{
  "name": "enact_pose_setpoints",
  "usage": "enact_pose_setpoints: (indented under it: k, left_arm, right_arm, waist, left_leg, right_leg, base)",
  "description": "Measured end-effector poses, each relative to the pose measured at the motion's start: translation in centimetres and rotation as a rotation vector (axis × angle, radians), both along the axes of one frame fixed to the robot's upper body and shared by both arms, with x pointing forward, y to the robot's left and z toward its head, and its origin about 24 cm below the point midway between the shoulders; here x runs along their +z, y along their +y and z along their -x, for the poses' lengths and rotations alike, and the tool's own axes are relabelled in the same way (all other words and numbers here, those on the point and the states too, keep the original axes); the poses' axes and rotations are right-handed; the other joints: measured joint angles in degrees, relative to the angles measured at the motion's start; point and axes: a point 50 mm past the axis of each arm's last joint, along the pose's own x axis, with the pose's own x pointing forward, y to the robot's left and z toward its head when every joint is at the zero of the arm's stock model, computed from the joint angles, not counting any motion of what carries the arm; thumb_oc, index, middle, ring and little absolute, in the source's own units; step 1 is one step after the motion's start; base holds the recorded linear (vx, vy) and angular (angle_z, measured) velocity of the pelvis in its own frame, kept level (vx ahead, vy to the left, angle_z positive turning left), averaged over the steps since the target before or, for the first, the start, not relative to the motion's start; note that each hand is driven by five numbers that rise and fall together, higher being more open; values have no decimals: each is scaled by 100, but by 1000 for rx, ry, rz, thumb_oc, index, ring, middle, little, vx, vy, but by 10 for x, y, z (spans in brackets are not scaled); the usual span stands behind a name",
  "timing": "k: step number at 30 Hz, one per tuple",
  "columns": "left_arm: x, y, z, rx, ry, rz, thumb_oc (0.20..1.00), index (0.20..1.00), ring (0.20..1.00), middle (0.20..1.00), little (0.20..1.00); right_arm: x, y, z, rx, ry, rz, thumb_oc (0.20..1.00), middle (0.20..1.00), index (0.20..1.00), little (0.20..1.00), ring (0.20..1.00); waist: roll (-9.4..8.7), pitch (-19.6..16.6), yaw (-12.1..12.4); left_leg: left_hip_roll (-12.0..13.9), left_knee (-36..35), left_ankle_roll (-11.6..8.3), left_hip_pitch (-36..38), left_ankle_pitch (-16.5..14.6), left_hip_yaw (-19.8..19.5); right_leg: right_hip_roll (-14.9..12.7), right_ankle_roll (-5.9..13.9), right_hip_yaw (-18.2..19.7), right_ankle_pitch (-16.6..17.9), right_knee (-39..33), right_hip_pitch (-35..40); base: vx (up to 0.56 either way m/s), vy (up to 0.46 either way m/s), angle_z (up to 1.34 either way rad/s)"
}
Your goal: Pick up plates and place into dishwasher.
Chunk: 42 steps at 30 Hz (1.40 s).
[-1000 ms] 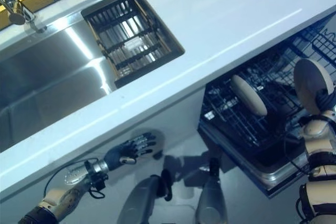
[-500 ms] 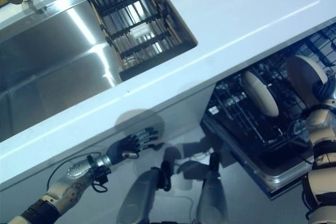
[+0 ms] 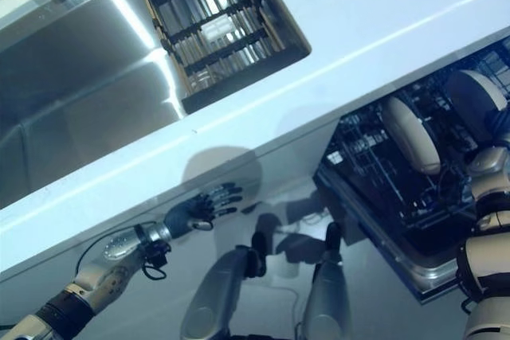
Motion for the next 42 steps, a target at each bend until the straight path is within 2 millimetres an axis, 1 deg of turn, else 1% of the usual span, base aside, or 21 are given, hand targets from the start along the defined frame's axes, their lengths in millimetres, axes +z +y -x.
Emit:
enact_pose_setpoints:
  k: [3, 6, 10, 16, 19, 21, 23, 24, 25, 26, 28, 30, 32, 34, 35, 36, 38, 40, 42]
  left_arm:
    - [2, 2, -1, 3, -4, 0, 1000, 1000, 1000, 1000, 1000]
    - [4, 1, 0, -4, -11, 0, 1000, 1000, 1000, 1000, 1000]
    - [8, -2, 0, -17, -27, 7, 1000, 1000, 1000, 1000, 1000]
    - [7, -1, 1, -15, -29, 8, 1000, 1000, 1000, 1000, 1000]
    - [4, 0, 4, -10, -14, 12, 1000, 1000, 1000, 1000, 1000]
    - [-1, 0, 8, -1, 3, 19, 1000, 1000, 1000, 1000, 1000]
    - [-5, 4, 12, 30, 18, 36, 1000, 1000, 1000, 1000, 1000]
    - [-8, 5, 15, 45, 33, 46, 1000, 1000, 1000, 1000, 1000]
    - [-10, 5, 17, 44, 37, 50, 1000, 1000, 1000, 1000, 1000]
    - [-11, 6, 17, 61, 39, 67, 1000, 1000, 1000, 1000, 1000]
    - [-17, 5, 21, 89, 58, 92, 1000, 1000, 1000, 1000, 1000]
    - [-23, 5, 24, 92, 77, 95, 1000, 1000, 1000, 1000, 1000]
    - [-34, 8, 27, 128, 113, 105, 1000, 1000, 1000, 1000, 1000]
    - [-41, 13, 29, 154, 129, 92, 1000, 1000, 1000, 1000, 1000]
    - [-45, 17, 32, 169, 140, 82, 1000, 1000, 1000, 1000, 1000]
    - [-49, 21, 36, 187, 155, 76, 1000, 1000, 1000, 1000, 1000]
    - [-59, 27, 42, 208, 192, 52, 1000, 1000, 1000, 1000, 1000]
    - [-67, 29, 49, 215, 225, 36, 1000, 1000, 1000, 1000, 1000]
    - [-71, 26, 55, 210, 240, 43, 1000, 1000, 1000, 1000, 1000]
  right_arm:
    - [-4, 1, -1, -2, 11, -10, 1000, 1000, 1000, 1000, 1000]
    - [-7, -2, 2, -28, 27, -19, 1000, 1000, 1000, 1000, 1000]
    - [-7, -2, 2, -31, 27, -19, 1000, 1000, 1000, 1000, 1000]
    - [-6, -2, 2, -20, -14, -59, 1000, 1000, 1000, 1000, 1000]
    - [-5, -2, 3, 13, -135, -158, 1000, 1000, 1000, 1000, 1000]
    - [-5, 1, 5, 73, -257, -243, 1000, 1000, 1000, 1000, 1000]
    - [-4, 12, 5, 176, -414, -348, 1000, 1000, 1000, 1000, 1000]
    - [-8, 18, 4, 219, -452, -390, 1000, 1000, 1000, 1000, 1000]
    - [-12, 18, 6, 236, -465, -423, 1000, 1000, 1000, 1000, 1000]
    - [-14, 21, 10, 277, -529, -501, 1000, 1000, 1000, 1000, 1000]
    - [-32, 35, 12, 381, -572, -649, 1000, 1000, 1000, 1000, 1000]
    - [-54, 45, 15, 460, -520, -752, 1000, 1000, 1000, 1000, 1000]
    - [-79, 61, 21, 569, -465, -887, 1000, 1000, 1000, 1000, 1000]
    - [-101, 69, 34, 636, -400, -995, 1000, 1000, 1000, 1000, 1000]
    - [-110, 71, 38, 643, -396, -1044, 1000, 1000, 1000, 1000, 1000]
    - [-118, 71, 43, 634, -429, -1103, 1000, 1000, 1000, 1000, 1000]
    - [-128, 64, 54, 573, -535, -1182, 1000, 1000, 1000, 1000, 1000]
    - [-132, 59, 60, 505, -580, -1191, 1000, 1000, 1000, 1000, 1000]
    - [-136, 54, 63, 428, -597, -1181, 1000, 1000, 1000, 1000, 1000]
  waist:
    - [2, 6, -4]
    - [-1, 8, 3]
    - [0, 9, -2]
    - [0, 9, -13]
    - [0, 8, -21]
    - [-5, 11, -24]
    - [-9, 12, -113]
    - [-9, 12, -156]
    - [-12, 10, -183]
    - [-17, 10, -214]
    - [-58, -5, -327]
    - [-116, -36, -430]
    - [-241, -104, -502]
    - [-357, -187, -532]
    - [-433, -245, -614]
    - [-509, -351, -662]
    - [-602, -532, -668]
    - [-613, -639, -728]
    - [-583, -689, -746]
  left_leg:
    - [0, -13, 0, 0, 0, 1]
    - [0, -19, -1, -3, 1, 1]
    - [-3, -22, -1, -3, 1, 4]
    - [-14, -48, 3, 25, 3, 25]
    - [-35, -123, 12, 150, 10, 61]
    - [-39, -245, 22, 355, 16, 137]
    - [-69, -335, 22, 532, 17, 170]
    - [-69, -364, 21, 613, 18, 172]
    - [-77, -408, 20, 668, 16, 206]
    - [-84, -441, 18, 712, 14, 214]
    - [-85, -493, 4, 850, 22, 218]
    - [-79, -537, -14, 983, 11, 251]
    - [-70, -622, -33, 1126, -5, 324]
    - [-62, -685, -44, 1268, -10, 350]
    - [-55, -710, -52, 1325, -15, 352]
    - [-41, -733, -56, 1361, -17, 378]
    - [-12, -807, -67, 1467, -13, 479]
    - [-1, -838, -75, 1568, -19, 498]
    - [8, -881, -84, 1677, -18, 500]
  right_leg:
    - [1, 0, -2, 0, -1, -6]
    - [2, 0, -7, 0, -2, -8]
    - [-1, 0, -3, -1, -6, -9]
    - [-10, 0, 4, 0, -8, -1]
    - [-30, -2, 20, -3, -11, 79]
    - [-63, -9, 34, -20, -43, 225]
    - [-76, -4, 75, -50, -42, 329]
    - [-77, 7, 86, -66, -44, 402]
    - [-85, 6, 111, -72, -44, 417]
    - [-81, -2, 150, -81, -40, 428]
    - [-72, -12, 181, -112, -39, 535]
    - [-65, 3, 228, -135, -37, 619]
    - [-52, 0, 309, -167, -22, 661]
    - [-30, -3, 353, -175, -30, 745]
    - [-25, -7, 363, -181, -47, 795]
    - [-17, -6, 375, -186, -57, 810]
    - [-1, -8, 457, -195, -67, 834]
    - [-1, -10, 490, -192, -120, 938]
    - [2, -10, 489, -194, -146, 1036]
  base:
    - [0, 0, 0]
    - [0, 0, 0]
    - [-2, 9, 0]
    - [24, 65, -1]
    - [52, 90, -2]
    - [75, 102, -8]
    - [63, 74, -7]
    - [71, 75, -6]
    - [99, 105, -9]
    - [85, 87, -9]
    - [64, 68, -6]
    - [80, 62, -11]
    - [97, 44, -18]
    - [98, 24, -18]
    - [109, 5, -10]
    - [101, -10, -12]
    - [99, -13, -19]
    - [100, -8, -10]
    - [69, -18, -1]
